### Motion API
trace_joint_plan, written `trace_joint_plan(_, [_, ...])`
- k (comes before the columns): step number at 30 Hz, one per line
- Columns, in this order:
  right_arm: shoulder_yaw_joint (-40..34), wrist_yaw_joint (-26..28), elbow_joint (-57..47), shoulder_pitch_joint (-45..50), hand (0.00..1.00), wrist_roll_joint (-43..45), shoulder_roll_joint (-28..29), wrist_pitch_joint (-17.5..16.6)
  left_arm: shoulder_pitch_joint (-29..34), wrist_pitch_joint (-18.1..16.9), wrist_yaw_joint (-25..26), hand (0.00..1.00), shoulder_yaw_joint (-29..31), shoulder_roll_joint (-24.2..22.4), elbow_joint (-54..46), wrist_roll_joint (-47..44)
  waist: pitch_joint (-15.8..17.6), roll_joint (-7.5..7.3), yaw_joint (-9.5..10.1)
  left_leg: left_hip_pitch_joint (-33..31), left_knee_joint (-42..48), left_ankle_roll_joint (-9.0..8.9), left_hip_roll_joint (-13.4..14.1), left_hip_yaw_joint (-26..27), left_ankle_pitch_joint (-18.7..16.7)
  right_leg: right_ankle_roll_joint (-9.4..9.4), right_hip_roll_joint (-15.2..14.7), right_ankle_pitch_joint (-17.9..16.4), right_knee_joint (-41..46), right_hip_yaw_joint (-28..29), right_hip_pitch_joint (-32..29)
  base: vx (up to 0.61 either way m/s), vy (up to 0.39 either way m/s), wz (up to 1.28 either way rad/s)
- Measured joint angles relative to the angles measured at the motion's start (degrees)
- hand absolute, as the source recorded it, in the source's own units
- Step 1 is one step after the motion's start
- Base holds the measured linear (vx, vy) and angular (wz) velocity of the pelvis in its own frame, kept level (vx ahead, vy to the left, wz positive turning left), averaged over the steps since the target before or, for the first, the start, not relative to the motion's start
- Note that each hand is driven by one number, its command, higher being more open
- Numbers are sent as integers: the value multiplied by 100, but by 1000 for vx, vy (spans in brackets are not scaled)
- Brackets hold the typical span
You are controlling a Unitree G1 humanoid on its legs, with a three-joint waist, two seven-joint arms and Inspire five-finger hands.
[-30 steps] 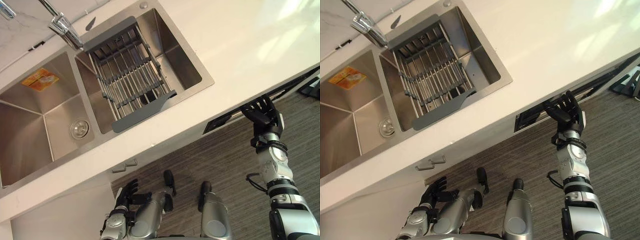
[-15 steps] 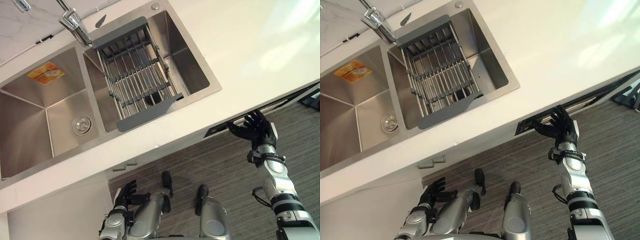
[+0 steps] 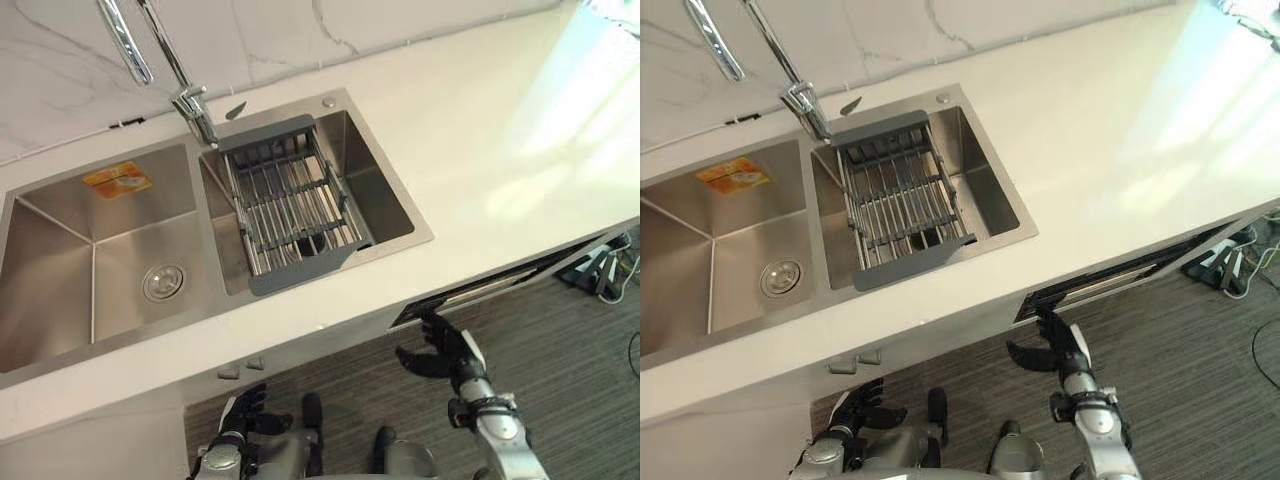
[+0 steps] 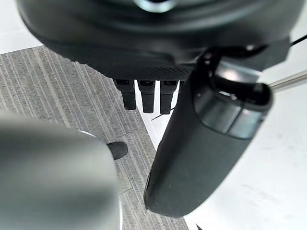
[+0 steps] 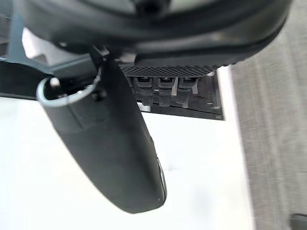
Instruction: Walk over to the sink, pick up the cup, carry it to the dishwasher, place the cup inside the dishwasher, then close the dishwasher door
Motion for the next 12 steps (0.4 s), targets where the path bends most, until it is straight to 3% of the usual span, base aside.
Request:
trace_joint_plan(6, [-386, -219, 1126, -49, 90, -13, 285, 59, 71, 63, 13, 90, 7, 2, 12, -14, -155, -83, 9, 326, -329, 42, -51, 38, 152, 51, -22, 57, -85, 52, 164, -21, 24, -5])
trace_joint_plan(12, [-889, -307, 2101, -256, 90, 619, 320, 207, 113, 67, 13, 90, 32, 2, 20, -37, -234, -81, 13, 383, -362, 86, -64, 33, 191, 46, -35, 85, -103, 62, 215, -56, 26, 0])
